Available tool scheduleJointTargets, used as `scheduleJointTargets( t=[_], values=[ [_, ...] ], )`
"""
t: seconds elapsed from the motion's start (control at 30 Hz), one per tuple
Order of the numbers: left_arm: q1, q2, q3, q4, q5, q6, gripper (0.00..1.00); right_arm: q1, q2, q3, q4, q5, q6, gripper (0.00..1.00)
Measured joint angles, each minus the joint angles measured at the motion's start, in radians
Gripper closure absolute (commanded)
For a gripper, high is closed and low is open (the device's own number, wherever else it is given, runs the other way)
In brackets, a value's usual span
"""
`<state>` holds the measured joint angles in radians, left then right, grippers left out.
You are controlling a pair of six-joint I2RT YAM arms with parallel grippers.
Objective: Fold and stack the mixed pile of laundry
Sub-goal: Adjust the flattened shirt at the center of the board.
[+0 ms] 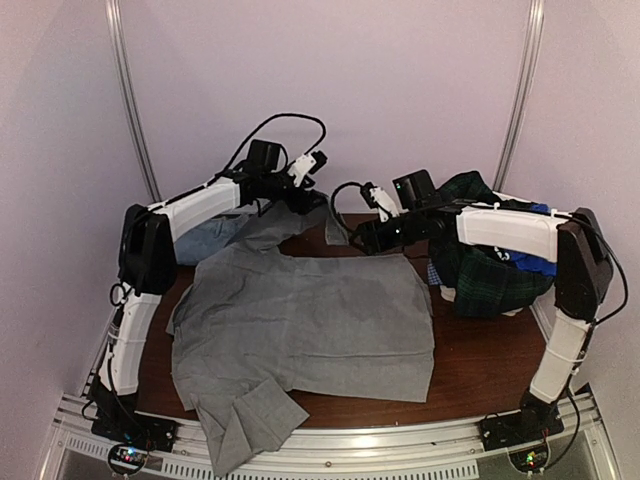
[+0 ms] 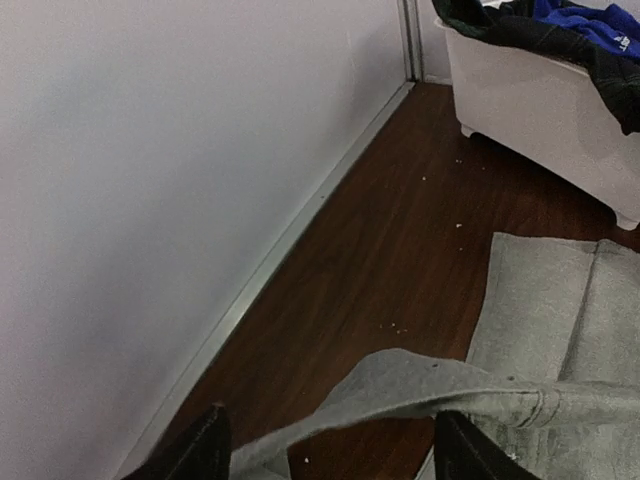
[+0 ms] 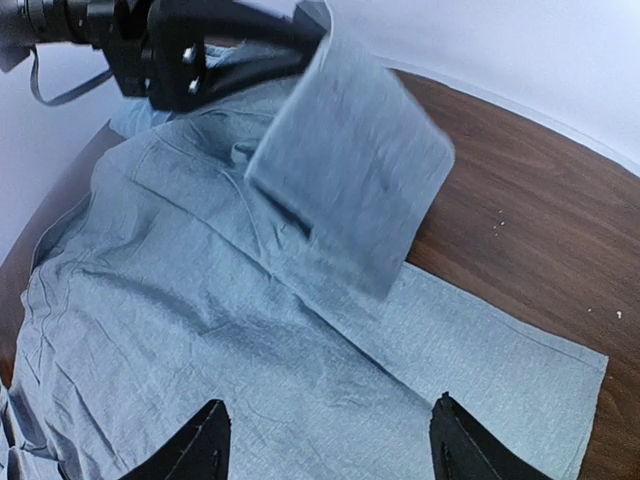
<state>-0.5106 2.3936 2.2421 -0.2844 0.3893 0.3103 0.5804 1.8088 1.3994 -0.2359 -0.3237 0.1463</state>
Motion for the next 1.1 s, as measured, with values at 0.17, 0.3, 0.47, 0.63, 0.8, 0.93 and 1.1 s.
scheduleJointTargets(
  t=[0.17,0.3,0.47,0.63,0.8,0.93,1.1],
  values=[
    [0.088,-0.09,-0.172,-0.028,0.009,-0.105,0.39,-0.014,0.042,0.077,-0.009,0.008,-0.008,0.28],
    [0.258,-0.234,-0.351,-0.023,-0.009,-0.173,0.39,-0.016,0.131,0.19,-0.017,0.011,-0.02,0.25],
    [0.393,-0.318,-0.445,-0.043,-0.069,-0.14,0.39,-0.016,0.279,0.339,-0.052,0.01,-0.037,0.17],
    [0.346,-0.304,-0.513,-0.101,-0.101,-0.071,0.43,-0.016,0.398,0.452,-0.099,-0.005,-0.049,0.11],
    [0.326,-0.28,-0.524,-0.181,-0.11,-0.001,0.45,-0.016,0.454,0.502,-0.146,-0.011,-0.069,0.1],
    [0.354,-0.28,-0.535,-0.237,-0.14,0.052,0.45,-0.016,0.482,0.514,-0.173,-0.012,-0.076,0.1],
    [0.362,-0.277,-0.55,-0.3,-0.151,0.097,0.46,-0.016,0.517,0.547,-0.19,-0.013,-0.09,0.1]
  ],
)
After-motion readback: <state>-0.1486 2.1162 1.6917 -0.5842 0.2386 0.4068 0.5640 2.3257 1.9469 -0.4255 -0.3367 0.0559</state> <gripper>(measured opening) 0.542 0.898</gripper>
